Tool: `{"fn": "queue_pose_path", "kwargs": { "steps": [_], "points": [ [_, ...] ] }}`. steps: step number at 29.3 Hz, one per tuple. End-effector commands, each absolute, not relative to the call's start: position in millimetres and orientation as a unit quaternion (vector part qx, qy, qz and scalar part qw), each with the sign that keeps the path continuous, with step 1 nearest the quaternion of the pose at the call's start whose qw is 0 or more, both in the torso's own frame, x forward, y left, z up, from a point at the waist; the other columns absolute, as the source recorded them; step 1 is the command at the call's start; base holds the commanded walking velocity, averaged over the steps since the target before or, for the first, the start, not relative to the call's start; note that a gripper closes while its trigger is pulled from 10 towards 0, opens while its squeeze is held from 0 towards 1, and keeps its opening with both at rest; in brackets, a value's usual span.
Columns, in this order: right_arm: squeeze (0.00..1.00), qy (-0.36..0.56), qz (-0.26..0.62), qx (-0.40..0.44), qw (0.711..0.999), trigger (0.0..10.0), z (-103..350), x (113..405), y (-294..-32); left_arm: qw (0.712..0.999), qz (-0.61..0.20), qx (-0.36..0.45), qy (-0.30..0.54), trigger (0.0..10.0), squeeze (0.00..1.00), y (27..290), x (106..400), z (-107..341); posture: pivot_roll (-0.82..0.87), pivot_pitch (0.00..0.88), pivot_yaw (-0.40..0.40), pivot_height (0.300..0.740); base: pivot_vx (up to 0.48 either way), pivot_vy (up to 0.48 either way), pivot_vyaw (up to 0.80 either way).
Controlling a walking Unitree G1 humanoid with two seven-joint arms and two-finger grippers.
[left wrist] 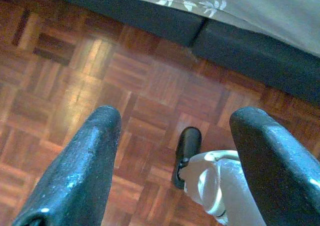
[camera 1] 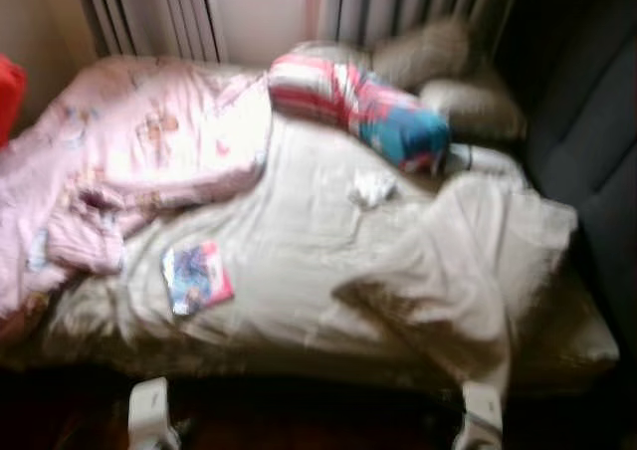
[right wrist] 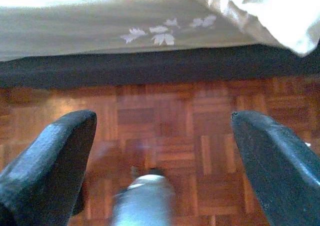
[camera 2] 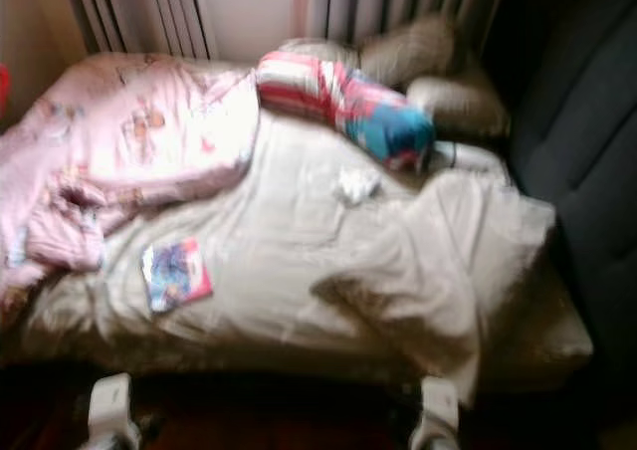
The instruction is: Clean up the room
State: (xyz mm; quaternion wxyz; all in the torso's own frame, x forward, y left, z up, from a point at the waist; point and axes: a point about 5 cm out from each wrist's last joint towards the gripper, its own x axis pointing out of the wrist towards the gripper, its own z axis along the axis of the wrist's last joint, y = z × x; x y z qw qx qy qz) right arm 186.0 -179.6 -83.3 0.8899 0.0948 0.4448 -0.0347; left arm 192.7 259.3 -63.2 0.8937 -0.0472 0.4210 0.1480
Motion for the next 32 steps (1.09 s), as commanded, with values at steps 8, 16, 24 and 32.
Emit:
{"fn": "queue_pose_path", "kwargs": {
  "steps": [8, 16, 24, 32],
  "points": [
    [0.00, 0.440, -0.058, 0.102, 0.890, 10.0, -83.6, 183.2, -187.5, 0.897, 0.126, -0.035, 0.422, 10.0, 0.00, 256.6, 195.5, -62.4, 0.09, 0.038, 0.007, 0.740, 0.000, -0.044, 0.00],
    [0.00, 0.426, -0.065, 0.100, 0.897, 10.0, -81.3, 185.1, -192.9, 0.906, 0.127, -0.041, 0.401, 10.0, 0.00, 252.1, 199.1, -61.1, 0.09, 0.036, -0.014, 0.740, 0.000, 0.000, 0.00],
    [0.00, 0.426, -0.067, 0.098, 0.897, 10.0, -81.5, 184.1, -194.9, 0.906, 0.127, -0.046, 0.401, 10.0, 0.00, 250.0, 198.2, -62.2, 0.09, 0.024, -0.027, 0.740, 0.031, 0.000, 0.00],
    [0.00, 0.430, -0.066, 0.096, 0.895, 10.0, -82.7, 181.9, -194.4, 0.903, 0.124, -0.043, 0.410, 10.0, 0.00, 250.5, 195.3, -63.8, 0.08, 0.014, -0.025, 0.740, 0.365, 0.000, 0.00]
  ]
}}
